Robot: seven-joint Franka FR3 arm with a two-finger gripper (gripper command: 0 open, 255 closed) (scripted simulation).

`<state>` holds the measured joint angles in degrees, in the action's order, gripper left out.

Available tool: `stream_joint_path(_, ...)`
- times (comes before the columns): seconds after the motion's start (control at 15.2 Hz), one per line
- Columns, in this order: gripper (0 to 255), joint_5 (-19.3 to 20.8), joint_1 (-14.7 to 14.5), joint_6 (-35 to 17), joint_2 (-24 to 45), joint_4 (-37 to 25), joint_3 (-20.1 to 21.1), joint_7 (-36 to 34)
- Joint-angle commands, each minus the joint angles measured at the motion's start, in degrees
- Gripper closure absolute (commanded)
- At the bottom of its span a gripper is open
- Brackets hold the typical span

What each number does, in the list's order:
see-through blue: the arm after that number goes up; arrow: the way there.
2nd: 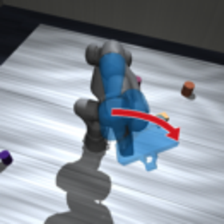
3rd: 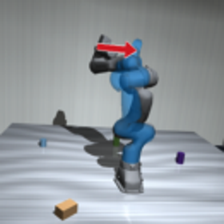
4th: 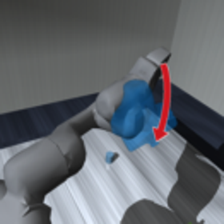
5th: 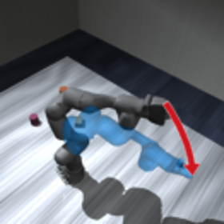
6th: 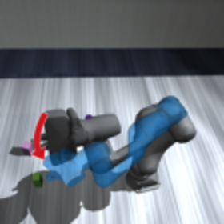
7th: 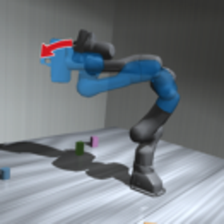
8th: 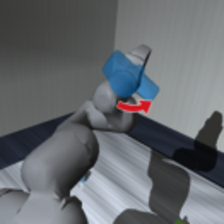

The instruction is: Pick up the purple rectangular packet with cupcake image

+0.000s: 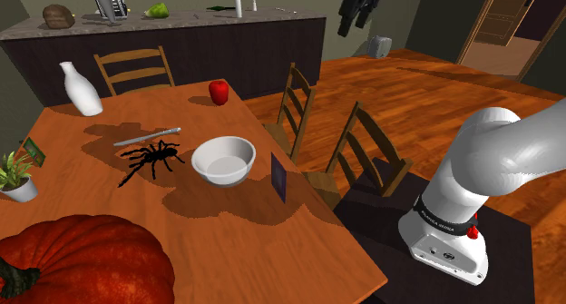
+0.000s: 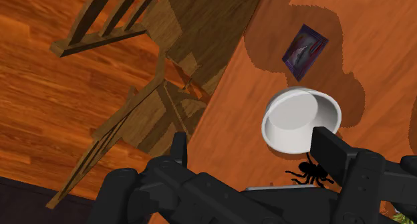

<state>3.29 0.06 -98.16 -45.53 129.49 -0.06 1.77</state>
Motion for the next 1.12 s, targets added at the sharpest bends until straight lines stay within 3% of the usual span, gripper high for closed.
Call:
stream_joint_path(0.0,0,0.00,0.00,0.00,0.00,0.00,0.00,0.00)
stream_joint_path(0.53,0,-3.15,-0.24,-11.44,3.96,9.97,5.49,-9.56)
stream_joint_path(1.06,0,-5.89,-0.58,-24.07,13.32,15.47,11.50,-19.25)
